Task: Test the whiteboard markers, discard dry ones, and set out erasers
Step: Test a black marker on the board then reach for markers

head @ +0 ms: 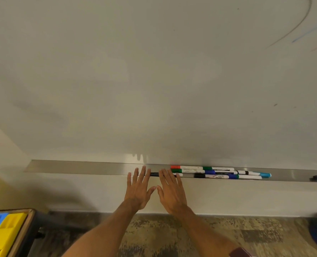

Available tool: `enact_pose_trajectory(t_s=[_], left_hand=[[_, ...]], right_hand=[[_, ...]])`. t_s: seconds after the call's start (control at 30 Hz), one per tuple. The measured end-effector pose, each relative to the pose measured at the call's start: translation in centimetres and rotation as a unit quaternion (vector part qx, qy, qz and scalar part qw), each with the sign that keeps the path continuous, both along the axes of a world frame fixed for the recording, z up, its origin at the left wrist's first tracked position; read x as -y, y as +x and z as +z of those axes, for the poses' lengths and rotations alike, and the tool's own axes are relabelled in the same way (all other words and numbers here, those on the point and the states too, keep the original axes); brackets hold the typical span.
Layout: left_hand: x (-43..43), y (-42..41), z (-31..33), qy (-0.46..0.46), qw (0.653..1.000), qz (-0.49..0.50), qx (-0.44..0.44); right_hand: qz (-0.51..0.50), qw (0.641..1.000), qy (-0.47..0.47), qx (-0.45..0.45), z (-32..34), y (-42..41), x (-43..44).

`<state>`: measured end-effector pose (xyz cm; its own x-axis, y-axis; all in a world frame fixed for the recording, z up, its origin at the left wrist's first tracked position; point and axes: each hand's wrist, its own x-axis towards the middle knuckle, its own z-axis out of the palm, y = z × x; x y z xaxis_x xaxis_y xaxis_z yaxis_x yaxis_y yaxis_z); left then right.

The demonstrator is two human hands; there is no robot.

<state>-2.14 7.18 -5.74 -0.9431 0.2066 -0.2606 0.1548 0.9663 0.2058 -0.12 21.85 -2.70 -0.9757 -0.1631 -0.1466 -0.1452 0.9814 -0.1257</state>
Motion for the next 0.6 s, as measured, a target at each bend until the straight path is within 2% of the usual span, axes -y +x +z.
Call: enact_pose_trajectory(t_s=[0.1, 0.2, 0.37, 0.5, 0.6], left_hand=[[0.1, 0.3, 0.4, -0.003, 0.999, -0.007, -0.034], [0.0, 0.3, 0.2, -0.023, 0.999, -0.003, -0.026], [0.0, 0.6, 2.3, -0.046, 0.999, 0.013, -0.025], [0.5, 0.7, 4.0, 0.011, 0.998, 0.014, -0.065], [0.5, 0.5, 4.9, 0.043, 0.995, 0.029, -0.08]], right_hand=[[-0.004, 0.999, -0.007, -0.034, 0.6, -1.1, 0.1], [0.028, 0.999, 0.018, -0.037, 0.6, -2.2, 0.5], [0.007, 0.994, -0.077, -0.078, 1.0, -3.1, 1.1], [0.029, 0.989, -0.087, -0.114, 2.1, -3.5, 1.3], [0.051, 0.988, -0.101, -0.108, 2.8, -3.3, 1.5]])
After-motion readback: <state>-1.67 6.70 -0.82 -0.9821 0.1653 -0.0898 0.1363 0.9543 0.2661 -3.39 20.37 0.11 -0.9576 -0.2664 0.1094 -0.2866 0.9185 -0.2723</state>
